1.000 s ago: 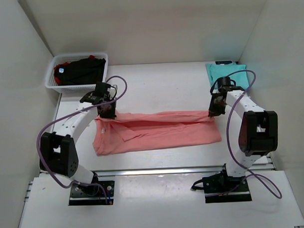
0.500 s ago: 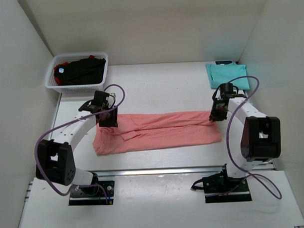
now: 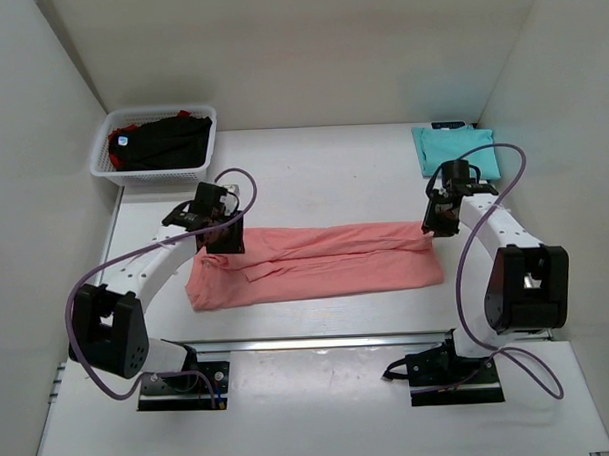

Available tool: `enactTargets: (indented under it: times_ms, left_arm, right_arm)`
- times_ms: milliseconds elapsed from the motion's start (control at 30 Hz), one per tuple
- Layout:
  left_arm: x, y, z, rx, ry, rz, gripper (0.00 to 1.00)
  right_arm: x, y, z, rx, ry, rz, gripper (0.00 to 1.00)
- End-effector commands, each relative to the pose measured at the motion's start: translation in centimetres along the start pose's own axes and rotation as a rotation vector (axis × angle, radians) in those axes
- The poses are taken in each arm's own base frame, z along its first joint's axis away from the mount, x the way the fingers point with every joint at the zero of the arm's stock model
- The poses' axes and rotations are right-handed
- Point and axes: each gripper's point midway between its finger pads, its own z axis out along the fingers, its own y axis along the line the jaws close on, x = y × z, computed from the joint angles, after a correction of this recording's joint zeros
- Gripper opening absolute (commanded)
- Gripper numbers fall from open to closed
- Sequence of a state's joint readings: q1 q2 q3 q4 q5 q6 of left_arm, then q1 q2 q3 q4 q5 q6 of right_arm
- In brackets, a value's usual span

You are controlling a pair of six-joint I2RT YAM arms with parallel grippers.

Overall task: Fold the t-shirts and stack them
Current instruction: Fold the other side of the tshirt into a rectangle

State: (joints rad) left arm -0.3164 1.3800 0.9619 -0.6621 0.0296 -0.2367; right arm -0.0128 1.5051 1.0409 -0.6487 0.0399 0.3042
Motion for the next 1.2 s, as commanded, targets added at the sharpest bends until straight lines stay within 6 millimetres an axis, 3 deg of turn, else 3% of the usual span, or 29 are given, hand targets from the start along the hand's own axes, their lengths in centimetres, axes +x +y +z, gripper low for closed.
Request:
enactTargets:
  times_ms: [0, 200, 467, 533, 600, 667, 733, 767, 1000, 1167]
  left_arm:
    - [-1.3, -1.5, 0.1, 0.04, -0.048, -0.012, 0.52]
    - [0.2, -1.6, 1.0, 0.042, -0.012, -0.016, 0.52]
    - [0.3, -0.7, 0.9, 0.027, -0.013, -0.027, 0.53]
    - [0.5, -0.7, 1.0, 0.023, -0.01, -0.027, 0.53]
    - [0.6, -0.7, 1.1, 0.028, -0.011, -0.027, 0.52]
    - [1.1, -0.6, 1.2, 0.028, 0.001, -0.037, 0.51]
    - [0.6, -0.5, 1.2, 0.024, -0.011, -0.04, 0.52]
    - [0.8, -0.7, 1.1, 0.028, -0.004, -0.033, 0.51]
    - [0.9, -0.8, 1.5, 0.029, 0.005, -0.034, 0.51]
    - [0.9, -0.7, 1.6, 0.028, 0.009, -0.029, 0.52]
  right_arm:
    - [-3.6, 1.5, 0.3, -0.044, -0.089, -0.034, 0.27]
    - [-3.9, 0.9, 2.6, -0.039, -0.056, -0.034, 0.28]
    - [-3.5, 0.6, 4.7, -0.024, -0.017, -0.026, 0.31]
    - [-3.2, 0.8, 5.4, -0.044, 0.001, -0.035, 0.38]
    - [-3.4, 0.9, 5.8, -0.048, 0.007, -0.027, 0.38]
    - [-3.5, 1.1, 5.9, -0.064, 0.01, -0.017, 0.31]
    - [-4.5, 1.5, 5.5, -0.073, -0.012, -0.023, 0.05]
    - [-4.7, 1.7, 5.4, -0.077, -0.017, -0.026, 0.0]
    - [-8.2, 4.0, 3.2, -0.215, -0.093, 0.032, 0.0]
    - [-9.3, 4.4, 4.0, -0.31, -0.104, 0.11, 0.0]
